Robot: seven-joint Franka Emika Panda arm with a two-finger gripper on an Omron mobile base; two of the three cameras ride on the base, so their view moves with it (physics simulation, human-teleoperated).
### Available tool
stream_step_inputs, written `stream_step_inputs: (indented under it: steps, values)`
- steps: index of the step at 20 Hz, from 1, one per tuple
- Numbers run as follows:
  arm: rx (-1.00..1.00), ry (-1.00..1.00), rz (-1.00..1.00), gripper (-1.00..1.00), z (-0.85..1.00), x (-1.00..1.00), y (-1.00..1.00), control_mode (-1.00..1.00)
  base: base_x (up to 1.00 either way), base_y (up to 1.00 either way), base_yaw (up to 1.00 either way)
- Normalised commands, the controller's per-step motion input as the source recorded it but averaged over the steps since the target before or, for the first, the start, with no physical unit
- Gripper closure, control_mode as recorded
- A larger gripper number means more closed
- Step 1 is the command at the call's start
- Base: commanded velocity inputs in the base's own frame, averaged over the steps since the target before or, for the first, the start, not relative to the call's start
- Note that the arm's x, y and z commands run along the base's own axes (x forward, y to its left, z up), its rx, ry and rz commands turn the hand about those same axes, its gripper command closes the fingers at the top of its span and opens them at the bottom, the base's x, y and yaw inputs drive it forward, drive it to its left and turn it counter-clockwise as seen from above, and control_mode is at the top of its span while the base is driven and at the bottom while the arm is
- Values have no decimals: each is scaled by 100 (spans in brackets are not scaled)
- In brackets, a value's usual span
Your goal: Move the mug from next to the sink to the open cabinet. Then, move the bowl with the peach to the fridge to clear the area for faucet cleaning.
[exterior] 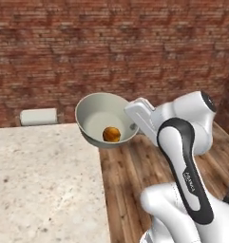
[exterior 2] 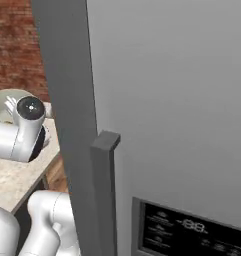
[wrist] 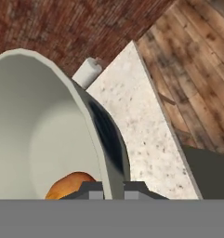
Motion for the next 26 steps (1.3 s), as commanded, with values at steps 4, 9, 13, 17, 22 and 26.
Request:
stream_step_inputs:
  steps: [4, 9, 13, 17, 22, 26]
  values:
    - [0, 0, 0, 100, 0, 0, 0, 100, 100, 8, -2]
    - [0, 0, 0, 100, 0, 0, 0, 100, 100, 9, -7]
    - [0, 0, 0, 100, 0, 0, 0, 100, 100, 37, -43]
    - [0, 0, 0, 100, 0, 0, 0, 100, 83, 35, -81]
    - [0, 0, 0, 100, 0, 0, 0, 100, 25, 19, -100]
    - [0, 0, 0, 100, 0, 0, 0, 100, 4, 10, -100]
